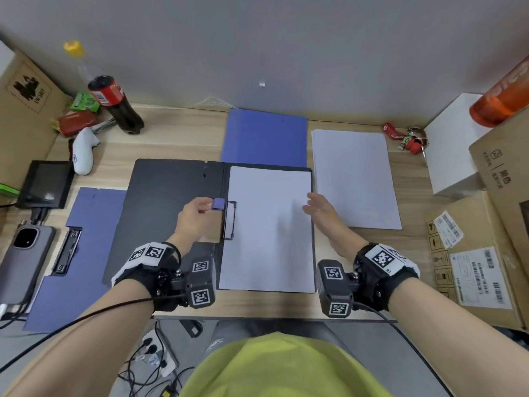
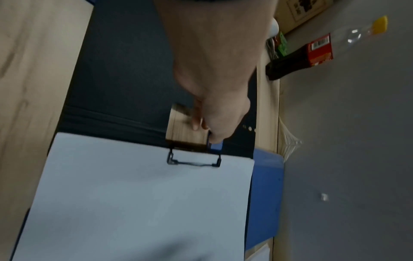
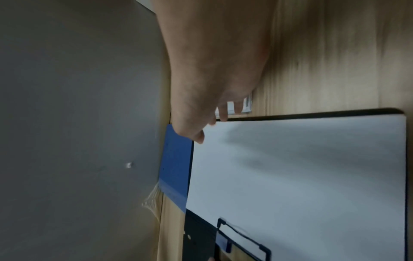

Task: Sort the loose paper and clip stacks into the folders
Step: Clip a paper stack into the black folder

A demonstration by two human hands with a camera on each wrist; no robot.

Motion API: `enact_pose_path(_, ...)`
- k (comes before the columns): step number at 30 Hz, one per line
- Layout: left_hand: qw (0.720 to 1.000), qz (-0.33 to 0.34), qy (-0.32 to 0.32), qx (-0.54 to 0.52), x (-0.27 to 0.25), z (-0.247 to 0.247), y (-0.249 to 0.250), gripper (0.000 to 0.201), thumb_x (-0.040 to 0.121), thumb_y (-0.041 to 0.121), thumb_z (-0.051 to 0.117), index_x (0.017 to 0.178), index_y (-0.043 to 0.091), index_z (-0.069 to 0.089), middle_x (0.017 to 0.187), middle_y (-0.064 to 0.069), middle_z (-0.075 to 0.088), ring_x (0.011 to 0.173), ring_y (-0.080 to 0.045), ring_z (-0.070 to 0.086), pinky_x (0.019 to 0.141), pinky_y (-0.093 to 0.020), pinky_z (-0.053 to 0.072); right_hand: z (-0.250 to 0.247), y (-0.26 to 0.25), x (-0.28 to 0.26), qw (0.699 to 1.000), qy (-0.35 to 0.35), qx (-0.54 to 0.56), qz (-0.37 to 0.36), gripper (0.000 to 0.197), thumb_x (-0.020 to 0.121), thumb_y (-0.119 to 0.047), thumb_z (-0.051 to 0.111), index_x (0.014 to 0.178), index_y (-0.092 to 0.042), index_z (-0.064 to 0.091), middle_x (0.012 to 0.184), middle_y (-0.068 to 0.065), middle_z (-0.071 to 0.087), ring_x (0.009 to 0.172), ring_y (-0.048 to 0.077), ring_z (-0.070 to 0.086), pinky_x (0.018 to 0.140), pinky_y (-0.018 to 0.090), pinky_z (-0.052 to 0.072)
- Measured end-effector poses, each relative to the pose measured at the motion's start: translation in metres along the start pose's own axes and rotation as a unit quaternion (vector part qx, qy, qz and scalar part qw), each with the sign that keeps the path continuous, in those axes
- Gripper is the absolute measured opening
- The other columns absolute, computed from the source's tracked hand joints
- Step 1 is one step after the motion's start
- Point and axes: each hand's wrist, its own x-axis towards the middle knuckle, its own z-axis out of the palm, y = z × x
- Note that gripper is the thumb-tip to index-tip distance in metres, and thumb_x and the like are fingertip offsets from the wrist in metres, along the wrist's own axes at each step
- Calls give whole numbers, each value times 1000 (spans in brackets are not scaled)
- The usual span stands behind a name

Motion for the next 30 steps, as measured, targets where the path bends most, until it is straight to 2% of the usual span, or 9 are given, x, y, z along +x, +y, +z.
enact_pose_path(5,997,-21,74,-7,4,-53,-29,38,88,6,59,125,14,59,118,-4,59,112,-22,55,90,-26,40,38,-8,-2,994,-72,63,59,30,96,-15,46,125,-15,54,118,4,60,103,22,57,98,37,45)
enact_pose_path(8,993,-60,99,-4,6,-92,-60,46,84,9,62,129,13,57,131,-12,58,123,-28,53,102,-32,41,68,-9,-3,991,-90,63,81,29,97,-14,45,124,-14,53,118,6,59,102,24,57,99,40,46)
enact_pose_path(11,989,-108,98,11,4,-122,-86,54,85,13,63,138,12,49,140,-15,50,130,-32,46,108,-38,37,96,-8,1,988,-93,50,110,28,97,-15,45,125,-16,51,122,9,58,102,25,57,96,40,47)
enact_pose_path(14,990,-111,74,-47,3,-138,-103,51,91,11,60,140,7,45,143,-13,48,132,-28,46,107,-33,33,121,-9,7,986,-95,42,130,34,96,-15,49,130,-16,49,121,8,57,104,24,56,89,36,48)
enact_pose_path(17,984,-116,61,-121,6,-146,-115,51,91,16,61,139,13,45,141,-12,49,129,-26,49,109,-35,35,142,-10,12,987,-97,15,128,37,95,-17,50,132,-16,45,112,4,54,105,20,53,94,36,45)
enact_pose_path(20,972,-113,70,-192,6,-157,-119,48,89,19,64,134,17,48,127,-10,57,115,-25,55,96,-32,41,154,-12,17,992,-57,8,115,34,98,-18,42,132,-14,45,103,1,55,103,20,54,97,36,42)
enact_pose_path(24,964,-75,61,-249,-9,-180,-106,42,90,24,64,130,22,52,99,-3,57,88,-14,54,86,-28,42,163,-22,16,993,-29,15,110,40,99,-22,38,138,-13,40,120,6,51,115,22,50,97,34,37)
enact_pose_path(27,957,-48,20,-285,-30,-202,-80,34,92,28,61,126,26,56,108,-1,63,79,-10,61,75,-25,49,181,-44,7,995,-64,-21,79,40,99,-22,38,139,-18,39,136,1,42,125,21,39,103,35,30)
enact_pose_path(30,944,1,-68,-322,-51,-217,-47,32,97,33,53,128,25,56,118,-5,64,83,-20,69,75,-32,53,199,-78,-8,991,-124,-22,54,22,100,-28,39,116,-28,54,143,0,39,140,22,30,109,44,28)
